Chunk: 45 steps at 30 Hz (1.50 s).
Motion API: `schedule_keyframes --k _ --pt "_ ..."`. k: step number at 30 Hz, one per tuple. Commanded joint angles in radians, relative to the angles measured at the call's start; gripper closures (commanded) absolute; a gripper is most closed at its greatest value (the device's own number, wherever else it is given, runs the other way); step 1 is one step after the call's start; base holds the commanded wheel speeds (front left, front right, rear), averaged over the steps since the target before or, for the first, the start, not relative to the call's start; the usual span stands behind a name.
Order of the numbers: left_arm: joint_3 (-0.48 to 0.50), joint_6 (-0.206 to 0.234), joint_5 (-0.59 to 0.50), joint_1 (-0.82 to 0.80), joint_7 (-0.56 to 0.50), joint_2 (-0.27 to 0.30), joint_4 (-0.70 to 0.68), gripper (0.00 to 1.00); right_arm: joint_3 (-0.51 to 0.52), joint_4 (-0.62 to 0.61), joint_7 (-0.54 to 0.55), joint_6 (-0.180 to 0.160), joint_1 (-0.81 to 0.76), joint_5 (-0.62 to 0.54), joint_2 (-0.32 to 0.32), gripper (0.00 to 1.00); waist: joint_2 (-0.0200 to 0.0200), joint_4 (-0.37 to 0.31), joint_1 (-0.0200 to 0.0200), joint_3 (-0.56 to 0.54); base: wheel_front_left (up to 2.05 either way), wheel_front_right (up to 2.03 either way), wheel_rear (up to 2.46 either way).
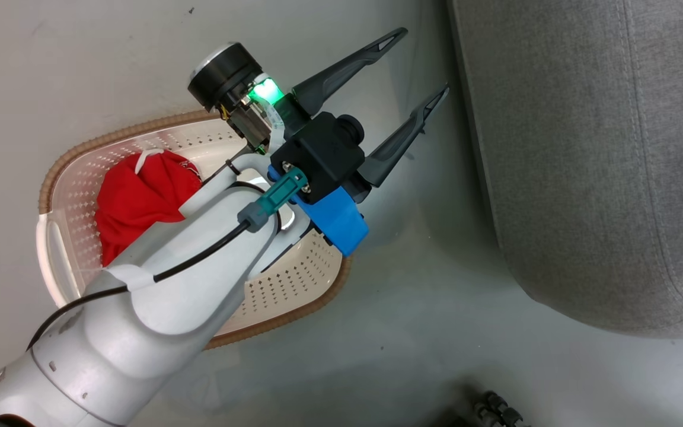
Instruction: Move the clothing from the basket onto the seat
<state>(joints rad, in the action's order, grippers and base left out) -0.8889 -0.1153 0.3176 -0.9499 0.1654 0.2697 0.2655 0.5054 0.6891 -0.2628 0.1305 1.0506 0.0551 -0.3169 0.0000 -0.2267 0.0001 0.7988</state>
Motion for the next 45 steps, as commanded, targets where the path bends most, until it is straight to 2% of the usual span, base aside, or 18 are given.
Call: schedule_keyframes --k 1,5,8,9,10,18,28,35,45 --pt "0.000 0.002 0.003 -0.014 0.004 0.006 0.000 0.00 0.005 0.034 -0.003 0.000 -0.017 0.006 0.009 1.00 0.0000 0.001 -0.0001 0.001 0.00 0.00 0.00" --pt "-0.004 0.002 0.007 -0.020 0.009 0.005 0.006 0.00 0.012 0.123 -0.003 0.000 -0.022 0.001 0.011 1.00 0.0000 0.005 -0.0001 0.001 0.00 0.00 0.00" --pt "-0.005 0.006 0.007 -0.017 0.015 0.002 0.014 0.00 0.010 0.128 -0.003 0.000 -0.034 -0.003 0.013 0.98 0.0000 0.008 -0.0001 -0.013 0.00 0.00 0.00" --pt "-0.006 0.008 0.009 -0.014 0.021 0.000 0.017 0.00 0.011 0.122 -0.003 0.000 -0.043 -0.005 0.015 0.42 0.0000 0.008 -0.0001 -0.021 0.00 0.00 0.00" --pt "-0.007 0.009 0.010 -0.009 0.025 -0.001 0.022 0.00 0.013 0.114 -0.003 0.000 -0.056 -0.005 0.016 0.00 0.0000 0.008 -0.0001 -0.032 0.00 0.00 0.00" --pt "-0.003 0.022 0.038 0.047 0.070 -0.029 0.065 0.00 -0.015 -0.013 -0.003 0.000 -0.214 -0.022 0.034 0.00 0.0000 0.016 -0.0001 -0.164 0.00 0.00 0.00" --pt "0.051 0.051 0.088 0.167 0.099 -0.039 0.110 0.00 -0.116 -0.255 -0.003 0.000 -0.459 0.027 0.079 0.00 0.0000 0.048 -0.0001 -0.342 0.00 0.00 0.00" --pt "0.171 0.089 0.099 0.294 0.101 -0.026 0.059 0.00 -0.200 -0.364 -0.003 0.000 -0.573 0.048 0.126 0.00 0.0000 0.097 -0.0001 -0.451 0.00 0.00 0.00" --pt "0.386 0.094 0.064 0.494 0.100 -0.024 -0.013 0.00 -0.342 -0.420 -0.003 0.000 -0.671 0.066 0.185 0.00 0.0000 0.184 -0.0001 -0.552 0.00 0.00 0.00"
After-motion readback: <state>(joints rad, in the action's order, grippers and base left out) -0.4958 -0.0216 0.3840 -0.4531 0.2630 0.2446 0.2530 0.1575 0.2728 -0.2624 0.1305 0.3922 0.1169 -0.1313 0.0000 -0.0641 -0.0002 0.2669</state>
